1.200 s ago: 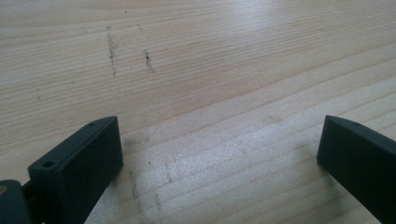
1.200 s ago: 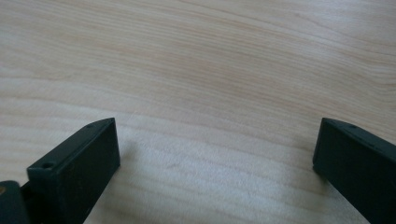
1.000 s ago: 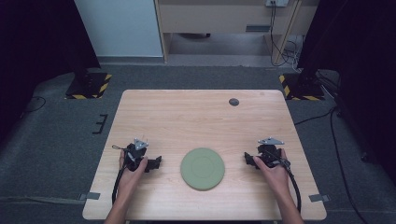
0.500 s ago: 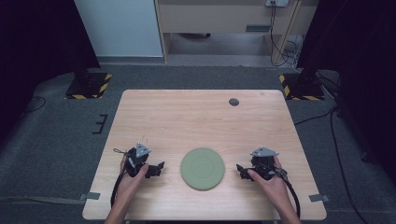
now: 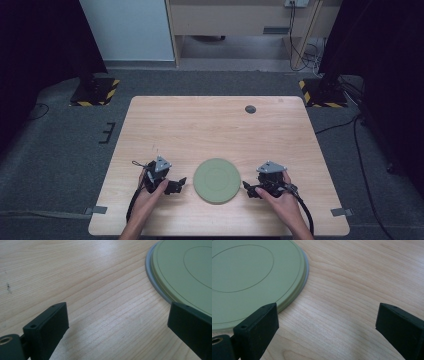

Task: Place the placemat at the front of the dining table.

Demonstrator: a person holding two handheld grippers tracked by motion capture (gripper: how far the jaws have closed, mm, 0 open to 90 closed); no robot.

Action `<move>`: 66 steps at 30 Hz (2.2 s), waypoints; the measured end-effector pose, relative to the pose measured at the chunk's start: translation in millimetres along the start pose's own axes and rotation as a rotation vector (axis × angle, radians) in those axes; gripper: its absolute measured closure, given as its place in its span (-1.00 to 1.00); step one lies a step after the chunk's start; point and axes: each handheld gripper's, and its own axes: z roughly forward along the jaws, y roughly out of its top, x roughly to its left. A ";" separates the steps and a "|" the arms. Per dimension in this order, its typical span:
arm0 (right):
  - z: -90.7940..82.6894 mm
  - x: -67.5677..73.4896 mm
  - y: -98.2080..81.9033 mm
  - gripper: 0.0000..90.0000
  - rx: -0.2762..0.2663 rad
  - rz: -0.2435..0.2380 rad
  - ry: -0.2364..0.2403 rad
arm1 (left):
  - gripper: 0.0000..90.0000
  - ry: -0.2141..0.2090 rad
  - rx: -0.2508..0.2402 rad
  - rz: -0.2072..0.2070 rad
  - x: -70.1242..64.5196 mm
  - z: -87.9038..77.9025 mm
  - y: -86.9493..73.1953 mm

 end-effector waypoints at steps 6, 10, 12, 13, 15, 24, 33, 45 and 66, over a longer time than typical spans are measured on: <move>0.8 3.4 0.7 -0.89 0.000 -0.011 0.001 | -0.96 -0.011 -0.002 0.000 -4.3 1.8 0.2; 1.5 6.3 0.6 -0.90 0.000 -0.018 0.009 | -0.96 -0.028 -0.003 0.012 -9.8 3.6 1.2; 2.0 7.4 0.9 -0.90 -0.004 -0.028 0.012 | -0.96 -0.030 0.000 0.017 -11.5 4.3 1.4; 2.0 8.3 1.2 -0.90 -0.003 -0.028 0.015 | -0.96 -0.030 -0.001 0.018 -12.4 4.6 1.5; 2.3 9.9 1.6 -0.90 -0.009 -0.030 0.015 | -0.96 -0.032 -0.002 0.021 -13.9 4.9 1.9; 4.1 14.0 1.9 -0.90 -0.004 -0.045 0.019 | -0.96 -0.039 0.009 0.042 -21.4 7.8 3.4; 6.5 17.3 2.0 -0.90 0.003 -0.058 0.020 | -0.96 -0.041 0.014 0.050 -26.2 10.7 3.5; 7.1 18.1 2.0 -0.94 0.002 -0.051 0.011 | -0.99 -0.039 0.016 0.043 -27.7 13.1 2.8; 10.1 17.7 3.4 -0.98 0.001 -0.030 -0.013 | -1.00 -0.008 0.011 0.034 -28.2 14.4 4.1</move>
